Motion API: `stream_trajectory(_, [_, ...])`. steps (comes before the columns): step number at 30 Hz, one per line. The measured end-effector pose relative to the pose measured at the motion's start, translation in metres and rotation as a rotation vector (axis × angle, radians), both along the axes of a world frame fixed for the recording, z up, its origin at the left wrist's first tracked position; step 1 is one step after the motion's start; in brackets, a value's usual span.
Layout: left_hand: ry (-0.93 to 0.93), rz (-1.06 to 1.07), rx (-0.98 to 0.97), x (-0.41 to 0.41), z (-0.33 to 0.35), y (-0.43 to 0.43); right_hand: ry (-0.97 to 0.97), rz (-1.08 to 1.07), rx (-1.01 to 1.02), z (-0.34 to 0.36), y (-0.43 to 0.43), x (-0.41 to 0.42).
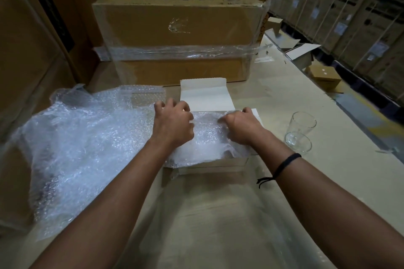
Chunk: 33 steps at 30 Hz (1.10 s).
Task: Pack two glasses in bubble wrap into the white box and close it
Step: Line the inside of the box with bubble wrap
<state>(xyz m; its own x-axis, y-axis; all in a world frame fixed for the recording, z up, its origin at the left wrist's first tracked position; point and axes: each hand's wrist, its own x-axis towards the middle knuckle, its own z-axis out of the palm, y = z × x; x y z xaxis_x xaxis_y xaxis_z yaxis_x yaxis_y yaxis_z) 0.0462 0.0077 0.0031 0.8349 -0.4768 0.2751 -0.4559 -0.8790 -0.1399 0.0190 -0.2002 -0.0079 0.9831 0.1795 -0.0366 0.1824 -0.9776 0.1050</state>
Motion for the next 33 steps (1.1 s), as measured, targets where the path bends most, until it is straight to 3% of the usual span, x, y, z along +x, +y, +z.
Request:
stream_trajectory(4, [0.116,-0.004,0.145,0.004,-0.004,-0.002,-0.110,0.000,0.030,0.014,-0.001,0.001])
stream_trajectory(11, [0.307,0.021,0.304,0.013,-0.017,-0.019,0.026,0.069,-0.226,-0.007,0.017,0.002])
stream_trajectory(14, [0.333,0.037,0.216,0.014,-0.010,-0.015,0.054,0.074,-0.237,-0.007,0.014,0.005])
stream_trajectory(18, [0.233,0.022,0.074,0.020,0.006,-0.001,0.070,0.084,-0.063,0.004,0.014,0.016])
stream_trajectory(22, [0.320,0.052,0.287,0.018,0.005,-0.008,0.248,0.114,-0.165,-0.005,0.029,0.017])
stream_trajectory(26, [0.328,0.081,0.411,0.011,-0.011,-0.017,0.238,0.100,-0.217,-0.019,0.034,0.016])
stream_trajectory(33, [0.277,0.020,0.210,0.016,0.011,-0.006,0.316,-0.029,-0.119,0.029,0.010,0.013])
